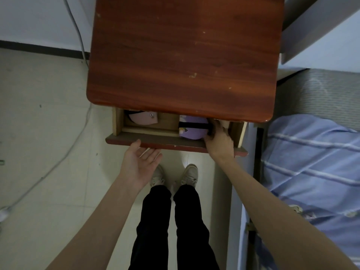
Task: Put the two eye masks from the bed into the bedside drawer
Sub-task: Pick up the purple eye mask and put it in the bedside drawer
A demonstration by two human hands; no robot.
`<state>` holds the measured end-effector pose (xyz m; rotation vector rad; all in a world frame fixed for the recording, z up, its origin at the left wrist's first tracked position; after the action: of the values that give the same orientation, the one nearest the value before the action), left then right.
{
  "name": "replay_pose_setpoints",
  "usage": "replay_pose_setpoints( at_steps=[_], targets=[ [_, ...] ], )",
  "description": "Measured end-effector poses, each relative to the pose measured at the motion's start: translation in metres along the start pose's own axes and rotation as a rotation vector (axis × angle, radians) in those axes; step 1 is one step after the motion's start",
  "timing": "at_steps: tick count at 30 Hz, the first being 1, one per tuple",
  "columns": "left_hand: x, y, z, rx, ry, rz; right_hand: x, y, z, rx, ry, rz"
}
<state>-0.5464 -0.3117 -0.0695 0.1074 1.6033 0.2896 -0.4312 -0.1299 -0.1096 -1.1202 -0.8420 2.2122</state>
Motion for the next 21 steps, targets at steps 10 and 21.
replay_pose_setpoints(
  at_steps=[10,21],
  targets=[
    [-0.028,0.020,-0.009,-0.072,0.008,0.082,-0.088,-0.038,-0.001,0.374,0.132,-0.377],
    [-0.020,0.060,-0.034,-0.070,0.055,0.226,-0.042,-0.052,0.015,2.005,0.527,-0.161]
  ],
)
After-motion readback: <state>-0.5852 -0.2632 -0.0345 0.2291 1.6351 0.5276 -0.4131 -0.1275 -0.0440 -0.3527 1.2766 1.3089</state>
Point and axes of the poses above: each hand's wrist, its own x-axis towards the middle knuckle, its own y-axis out of the palm, z = x × y, the point moved 4 cm from there along x, towards the middle knuckle, and after that the axes turned 9 degrees about -y, right-handed, at the moved point
